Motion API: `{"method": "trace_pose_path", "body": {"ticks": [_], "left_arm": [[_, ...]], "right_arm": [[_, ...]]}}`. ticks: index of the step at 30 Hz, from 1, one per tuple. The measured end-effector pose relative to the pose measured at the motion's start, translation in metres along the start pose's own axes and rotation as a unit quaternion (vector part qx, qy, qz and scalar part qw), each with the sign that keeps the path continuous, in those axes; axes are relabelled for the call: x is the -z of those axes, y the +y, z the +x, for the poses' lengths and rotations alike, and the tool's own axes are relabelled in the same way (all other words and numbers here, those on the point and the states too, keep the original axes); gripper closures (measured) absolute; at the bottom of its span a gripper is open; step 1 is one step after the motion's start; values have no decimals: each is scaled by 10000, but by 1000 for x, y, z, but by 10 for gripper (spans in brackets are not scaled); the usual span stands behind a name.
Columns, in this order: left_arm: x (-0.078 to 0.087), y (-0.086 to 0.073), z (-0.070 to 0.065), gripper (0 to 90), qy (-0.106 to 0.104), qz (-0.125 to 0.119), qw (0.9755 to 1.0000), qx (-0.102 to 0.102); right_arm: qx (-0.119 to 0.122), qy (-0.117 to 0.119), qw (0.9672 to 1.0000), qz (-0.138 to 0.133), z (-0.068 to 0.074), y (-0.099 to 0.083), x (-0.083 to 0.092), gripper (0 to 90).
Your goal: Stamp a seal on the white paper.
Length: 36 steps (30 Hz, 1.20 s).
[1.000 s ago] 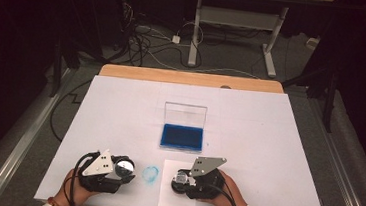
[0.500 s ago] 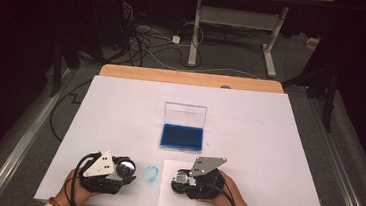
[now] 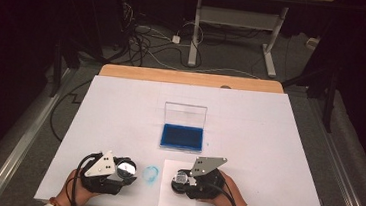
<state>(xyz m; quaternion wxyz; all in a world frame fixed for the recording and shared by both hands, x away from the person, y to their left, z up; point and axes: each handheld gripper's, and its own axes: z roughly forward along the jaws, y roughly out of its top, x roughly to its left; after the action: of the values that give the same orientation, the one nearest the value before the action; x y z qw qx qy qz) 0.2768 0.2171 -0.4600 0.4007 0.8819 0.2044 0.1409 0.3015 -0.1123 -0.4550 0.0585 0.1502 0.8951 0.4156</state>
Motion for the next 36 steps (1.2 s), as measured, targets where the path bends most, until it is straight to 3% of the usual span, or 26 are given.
{"method": "trace_pose_path", "body": {"ticks": [20,32,36], "left_arm": [[-1,0,0,358,-46,35,10000,-2],[1,0,1,358,-31,3,10000,-8],[0,0,1,358,-28,18,10000,-6]], "right_arm": [[38,-37,10000,0,1,0,-1,569],[-78,-22,10000,49,0,3,1,568],[-99,-83,9998,-128,-1,8,8,567]]}}
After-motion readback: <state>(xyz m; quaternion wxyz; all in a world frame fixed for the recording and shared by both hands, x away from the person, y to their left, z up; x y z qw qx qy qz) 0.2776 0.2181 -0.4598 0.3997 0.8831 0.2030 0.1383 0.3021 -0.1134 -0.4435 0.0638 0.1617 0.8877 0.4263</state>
